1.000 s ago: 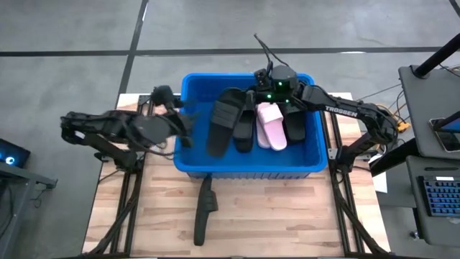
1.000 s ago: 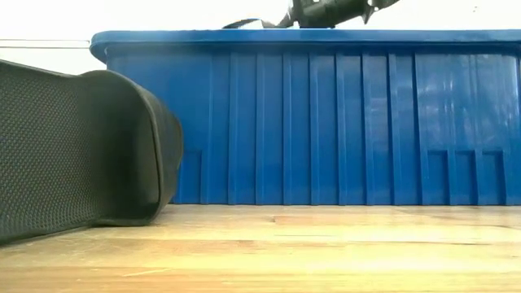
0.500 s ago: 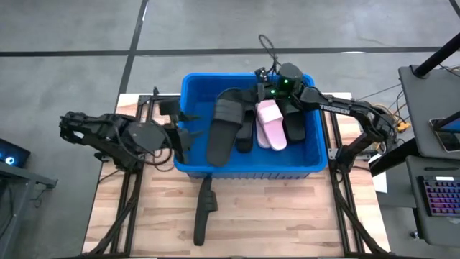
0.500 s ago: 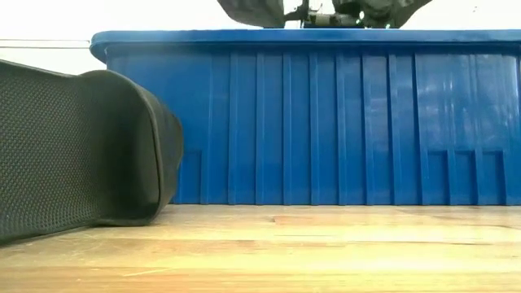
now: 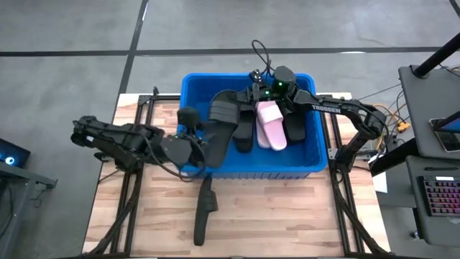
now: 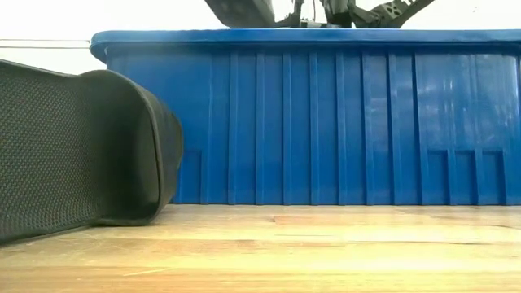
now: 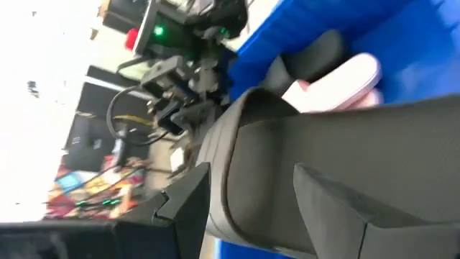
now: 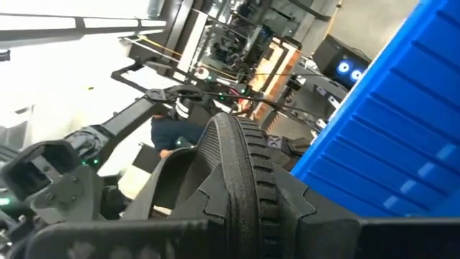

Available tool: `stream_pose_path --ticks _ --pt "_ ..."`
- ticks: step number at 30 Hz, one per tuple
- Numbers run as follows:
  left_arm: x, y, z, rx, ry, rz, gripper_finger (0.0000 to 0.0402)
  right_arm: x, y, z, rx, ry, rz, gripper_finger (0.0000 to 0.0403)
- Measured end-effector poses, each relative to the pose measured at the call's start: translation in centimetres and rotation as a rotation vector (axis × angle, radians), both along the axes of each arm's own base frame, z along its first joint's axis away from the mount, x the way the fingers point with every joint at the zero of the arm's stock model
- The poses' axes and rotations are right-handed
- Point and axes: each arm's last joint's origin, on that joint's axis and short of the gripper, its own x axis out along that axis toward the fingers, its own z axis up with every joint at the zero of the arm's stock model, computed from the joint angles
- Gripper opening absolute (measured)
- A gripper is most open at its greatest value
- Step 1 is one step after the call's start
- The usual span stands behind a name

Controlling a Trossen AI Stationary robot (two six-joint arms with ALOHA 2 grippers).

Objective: Pick and place slides into bin
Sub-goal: Put the black slide into the blue bin

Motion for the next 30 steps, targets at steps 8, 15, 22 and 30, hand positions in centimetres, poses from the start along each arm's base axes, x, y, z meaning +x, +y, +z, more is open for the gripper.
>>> stream_pose_path --ticks 8,15,22,30 --pt "2.7 0.2 -1.8 0.218 0.141 0.1 0.0185 0.1 0.2 0.4 -0.001 -0.007 0.006 0.0041" --pt "4.5 1.6 -3.2 0.269 0.223 0.153 0.0183 0.4 0.7 0.4 -0.011 -0.005 0.02 0.0041" --pt "4.8 2.3 -3.3 0.264 0.227 0.173 0.0102 0.7 1.3 0.3 -0.016 0.001 0.029 0.0041" --pt "4.8 2.3 -3.3 0.261 0.218 0.176 0.0011 0.7 1.3 0.3 -0.019 0.0 0.031 0.0041"
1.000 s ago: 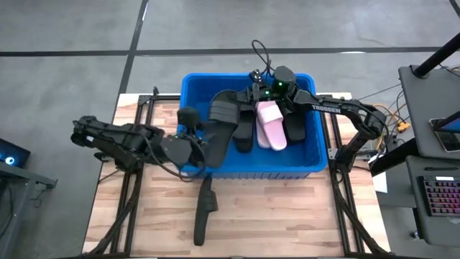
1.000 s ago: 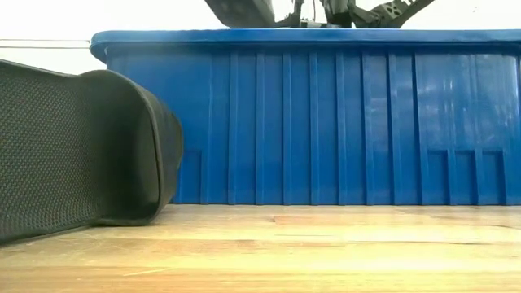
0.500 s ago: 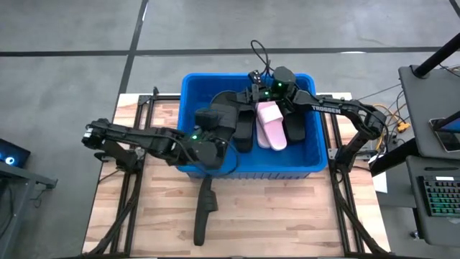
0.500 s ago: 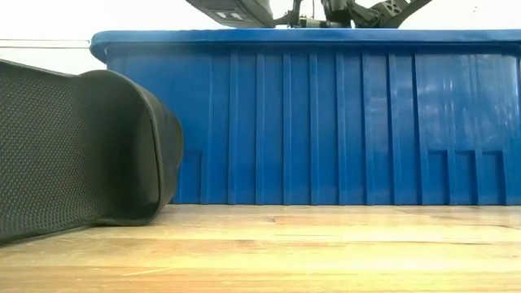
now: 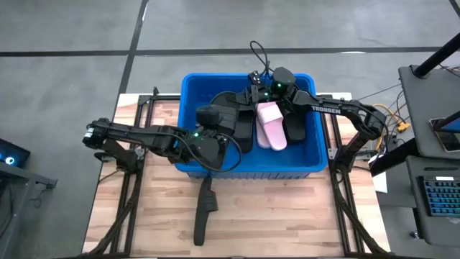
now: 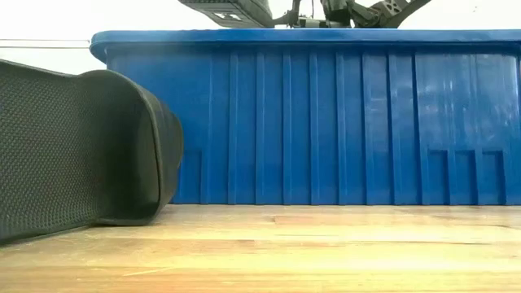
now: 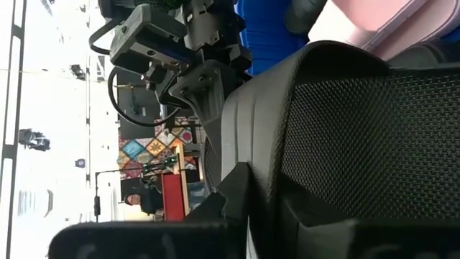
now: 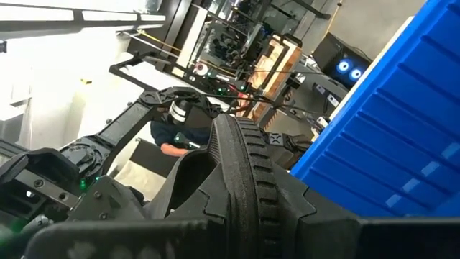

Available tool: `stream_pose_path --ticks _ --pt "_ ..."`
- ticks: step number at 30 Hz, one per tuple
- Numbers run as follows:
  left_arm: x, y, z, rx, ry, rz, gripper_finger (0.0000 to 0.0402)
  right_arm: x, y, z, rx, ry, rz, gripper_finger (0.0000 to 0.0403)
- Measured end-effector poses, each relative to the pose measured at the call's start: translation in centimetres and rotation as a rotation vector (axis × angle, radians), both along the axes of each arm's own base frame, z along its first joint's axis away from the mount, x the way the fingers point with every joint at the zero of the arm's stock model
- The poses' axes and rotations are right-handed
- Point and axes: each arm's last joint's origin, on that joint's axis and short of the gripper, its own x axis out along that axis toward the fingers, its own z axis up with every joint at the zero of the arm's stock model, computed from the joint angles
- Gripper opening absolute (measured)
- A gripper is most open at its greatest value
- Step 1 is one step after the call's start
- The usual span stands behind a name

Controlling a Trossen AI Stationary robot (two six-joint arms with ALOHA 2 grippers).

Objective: Pick and place slides into bin
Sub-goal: Put the black slide into the blue bin

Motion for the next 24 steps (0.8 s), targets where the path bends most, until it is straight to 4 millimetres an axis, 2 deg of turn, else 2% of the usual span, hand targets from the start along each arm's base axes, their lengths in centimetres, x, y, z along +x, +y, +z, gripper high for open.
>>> stream_pose_path --ticks 5,8,11,15,21,24 --pt "0.0 0.0 0.0 0.002 -0.002 0.003 0.0003 0.0 0.0 0.0 -0.048 -0.006 -0.001 0.0047" --pt "-0.1 0.1 0.1 0.008 -0.01 0.019 0.0002 -0.2 -0.3 -0.1 -0.038 0.011 -0.01 0.0086" --pt "-0.3 0.5 0.2 -0.041 -0.097 0.068 0.0002 -0.5 -0.9 -0.3 -0.032 0.032 -0.038 0.0125" --pt "-0.8 1.0 -0.1 -0.113 -0.189 0.142 0.0001 -0.8 -1.3 -0.1 -0.036 0.032 -0.057 0.0157" --pt "-1.4 1.9 -1.6 -0.132 -0.169 0.221 0.0 -1.8 -1.1 1.3 -0.104 -0.003 -0.105 0.0168" --pt "-1.4 2.7 -2.6 -0.144 -0.134 0.247 0.0 -2.7 -0.8 2.6 -0.166 -0.05 -0.142 0.0165"
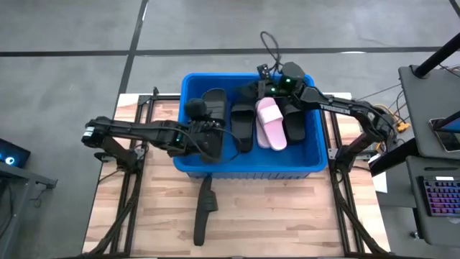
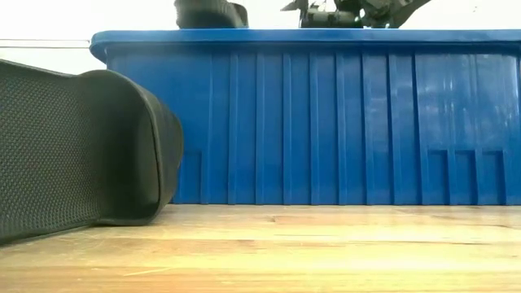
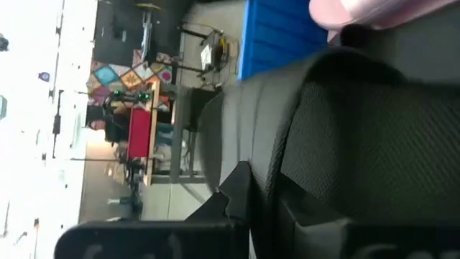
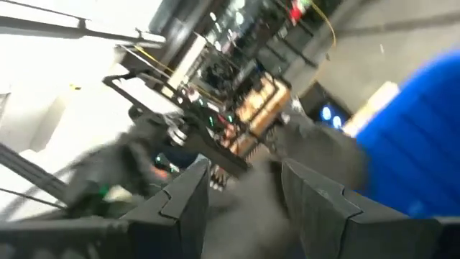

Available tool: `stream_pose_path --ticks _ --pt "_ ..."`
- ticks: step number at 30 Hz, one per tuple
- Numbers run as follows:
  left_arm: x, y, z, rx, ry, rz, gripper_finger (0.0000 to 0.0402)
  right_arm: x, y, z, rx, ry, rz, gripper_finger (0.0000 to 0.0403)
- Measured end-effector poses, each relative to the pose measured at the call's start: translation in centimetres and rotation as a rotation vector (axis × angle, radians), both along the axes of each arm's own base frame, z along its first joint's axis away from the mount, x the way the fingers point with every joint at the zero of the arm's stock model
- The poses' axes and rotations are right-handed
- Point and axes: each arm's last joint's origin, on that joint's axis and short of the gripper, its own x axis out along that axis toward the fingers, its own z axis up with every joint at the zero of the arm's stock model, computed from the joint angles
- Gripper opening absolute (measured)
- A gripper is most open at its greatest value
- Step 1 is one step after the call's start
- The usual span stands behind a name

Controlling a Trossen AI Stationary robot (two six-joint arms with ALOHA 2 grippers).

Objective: Pick and place slides into bin
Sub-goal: Put the black slide into the blue bin

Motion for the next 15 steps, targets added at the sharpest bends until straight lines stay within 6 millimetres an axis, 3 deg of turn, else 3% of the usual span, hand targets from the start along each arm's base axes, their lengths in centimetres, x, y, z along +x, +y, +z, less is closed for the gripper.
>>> stream_pose_path --ticks 6,15 --pt "0.7 2.8 -2.4 -0.103 0.0 0.043 0.0 -1.8 0.9 2.6 -0.126 -0.072 -0.034 0.0153" --pt "1.7 7.2 -7.5 -0.152 -0.096 0.137 0.0 -5.9 3.5 7.4 -0.268 -0.217 -0.054 0.0138"
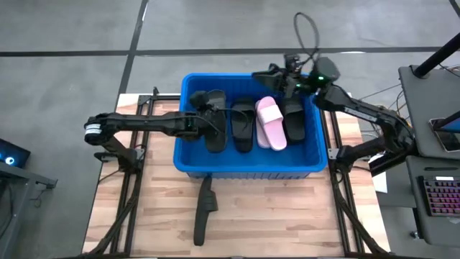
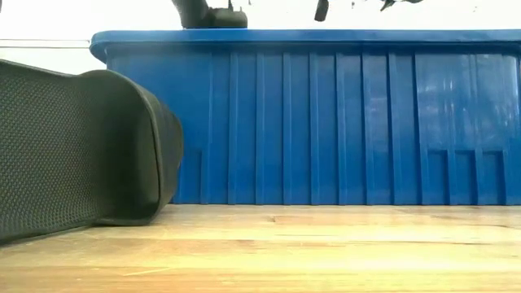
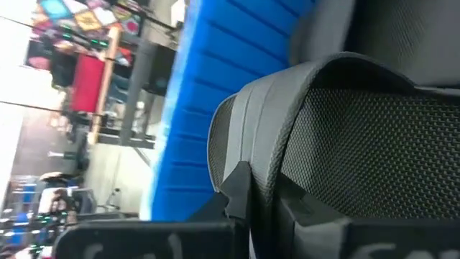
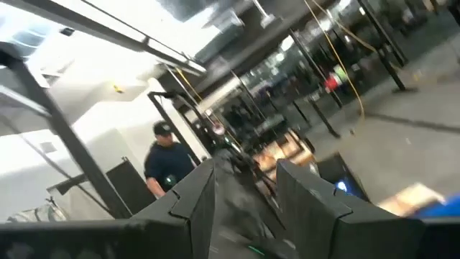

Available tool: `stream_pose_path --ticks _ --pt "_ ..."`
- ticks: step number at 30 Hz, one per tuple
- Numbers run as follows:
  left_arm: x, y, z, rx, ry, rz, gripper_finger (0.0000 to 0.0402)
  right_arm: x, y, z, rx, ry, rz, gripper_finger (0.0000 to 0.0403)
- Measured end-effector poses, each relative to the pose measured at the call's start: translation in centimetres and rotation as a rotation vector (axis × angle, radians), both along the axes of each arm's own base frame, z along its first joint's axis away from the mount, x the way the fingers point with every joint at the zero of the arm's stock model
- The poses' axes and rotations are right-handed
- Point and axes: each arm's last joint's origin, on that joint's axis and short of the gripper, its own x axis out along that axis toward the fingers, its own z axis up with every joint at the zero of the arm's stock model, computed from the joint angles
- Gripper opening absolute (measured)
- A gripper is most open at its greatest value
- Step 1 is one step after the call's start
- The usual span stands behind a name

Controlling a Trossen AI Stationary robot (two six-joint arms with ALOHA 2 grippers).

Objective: Pick and place slides into bin
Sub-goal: Put the black slide into the blue bin

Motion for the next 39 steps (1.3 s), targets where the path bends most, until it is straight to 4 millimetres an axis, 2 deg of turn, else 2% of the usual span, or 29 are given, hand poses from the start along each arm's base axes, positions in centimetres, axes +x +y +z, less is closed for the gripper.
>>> stream_pose_path --ticks 5,9,15,22,33,39 --pt "0.1 1.2 -3.8 -0.003 0.026 -0.062 0.0 -2.2 1.3 2.0 -0.066 -0.062 -0.007 0.0141" --pt "0.1 2.2 -5.7 0.031 0.017 -0.122 0.0 -3.1 2.3 2.6 -0.078 -0.072 0.011 0.0138" --pt "-0.8 4.3 -7.3 -0.005 0.031 -0.104 0.0 -3.4 3.6 2.5 -0.066 -0.022 0.054 0.0137" --pt "-1.0 5.4 -7.2 -0.042 -0.042 -0.054 0.0 -3.2 4.3 2.3 -0.083 0.003 0.069 0.0137" --pt "1.3 7.3 -12.6 -0.073 0.063 0.028 0.0 -3.4 4.4 2.4 -0.086 -0.004 0.069 0.0136" --pt "2.6 7.7 -14.2 -0.062 0.056 0.029 0.0 -3.5 4.4 2.5 -0.084 -0.007 0.07 0.0136"
